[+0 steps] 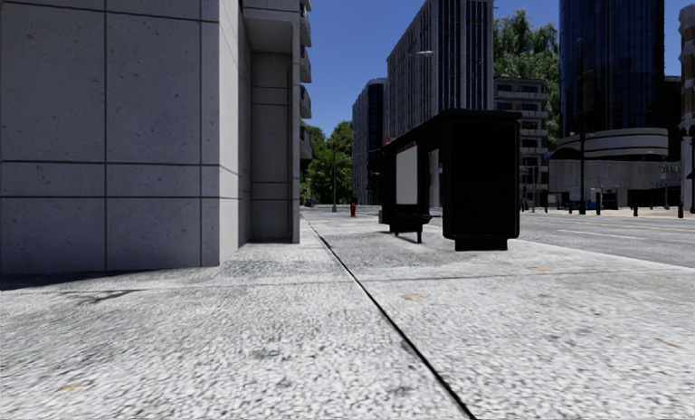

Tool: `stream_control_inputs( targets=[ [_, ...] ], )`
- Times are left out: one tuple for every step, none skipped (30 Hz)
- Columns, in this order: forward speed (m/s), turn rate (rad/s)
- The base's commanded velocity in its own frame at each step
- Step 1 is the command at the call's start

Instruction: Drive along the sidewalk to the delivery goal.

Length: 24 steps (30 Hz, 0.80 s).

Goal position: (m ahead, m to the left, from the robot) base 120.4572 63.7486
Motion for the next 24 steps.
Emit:
stream_control_inputs(
  targets=[
    [2.00, 0.00],
    [2.00, 0.00],
    [2.00, 0.00],
    [2.00, 0.00],
    [2.00, 0.00],
    [2.00, 0.00],
    [2.00, 0.00],
    [2.00, 0.00],
    [2.00, 0.00],
    [2.00, 0.00],
    [2.00, 0.00],
    [2.00, 0.00],
    [2.00, 0.00],
    [2.00, 0.00],
    [2.00, 0.00],
    [2.00, 0.00],
    [2.00, 0.00],
    [2.00, 0.00],
    [2.00, 0.00],
    [2.00, 0.00],
    [2.00, 0.00],
    [2.00, 0.00],
    [2.00, 0.00],
    [2.00, 0.00]
  ],
)
